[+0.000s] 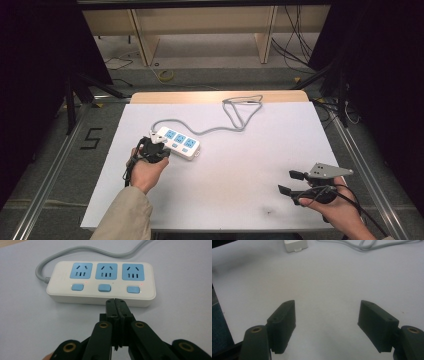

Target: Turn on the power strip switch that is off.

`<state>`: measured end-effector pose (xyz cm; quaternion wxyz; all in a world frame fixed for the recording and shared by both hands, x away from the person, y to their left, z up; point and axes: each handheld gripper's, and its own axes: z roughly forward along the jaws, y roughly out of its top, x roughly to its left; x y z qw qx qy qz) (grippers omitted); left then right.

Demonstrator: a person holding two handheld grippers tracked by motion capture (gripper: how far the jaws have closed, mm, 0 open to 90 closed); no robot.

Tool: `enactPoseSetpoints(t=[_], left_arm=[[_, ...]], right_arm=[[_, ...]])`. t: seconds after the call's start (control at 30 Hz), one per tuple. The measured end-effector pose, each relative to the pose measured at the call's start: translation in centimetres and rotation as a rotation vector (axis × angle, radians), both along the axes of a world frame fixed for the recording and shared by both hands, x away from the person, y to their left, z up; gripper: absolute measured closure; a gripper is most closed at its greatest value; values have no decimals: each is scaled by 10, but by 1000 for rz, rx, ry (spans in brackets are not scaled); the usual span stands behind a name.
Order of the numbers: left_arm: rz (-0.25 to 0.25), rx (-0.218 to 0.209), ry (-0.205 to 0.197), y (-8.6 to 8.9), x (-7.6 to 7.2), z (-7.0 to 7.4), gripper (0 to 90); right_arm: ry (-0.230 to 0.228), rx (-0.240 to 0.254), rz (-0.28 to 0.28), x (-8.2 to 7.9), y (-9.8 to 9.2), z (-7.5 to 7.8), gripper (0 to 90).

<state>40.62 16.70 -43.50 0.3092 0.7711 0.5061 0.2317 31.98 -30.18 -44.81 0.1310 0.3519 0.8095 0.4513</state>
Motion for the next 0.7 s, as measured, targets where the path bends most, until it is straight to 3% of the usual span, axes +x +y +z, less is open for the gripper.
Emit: enactPoseSetpoints(t=[0.7], left_arm=[[-5, 15, -1, -5, 12, 0, 897]], right_arm=[[2, -5, -4, 0, 0, -1, 299]])
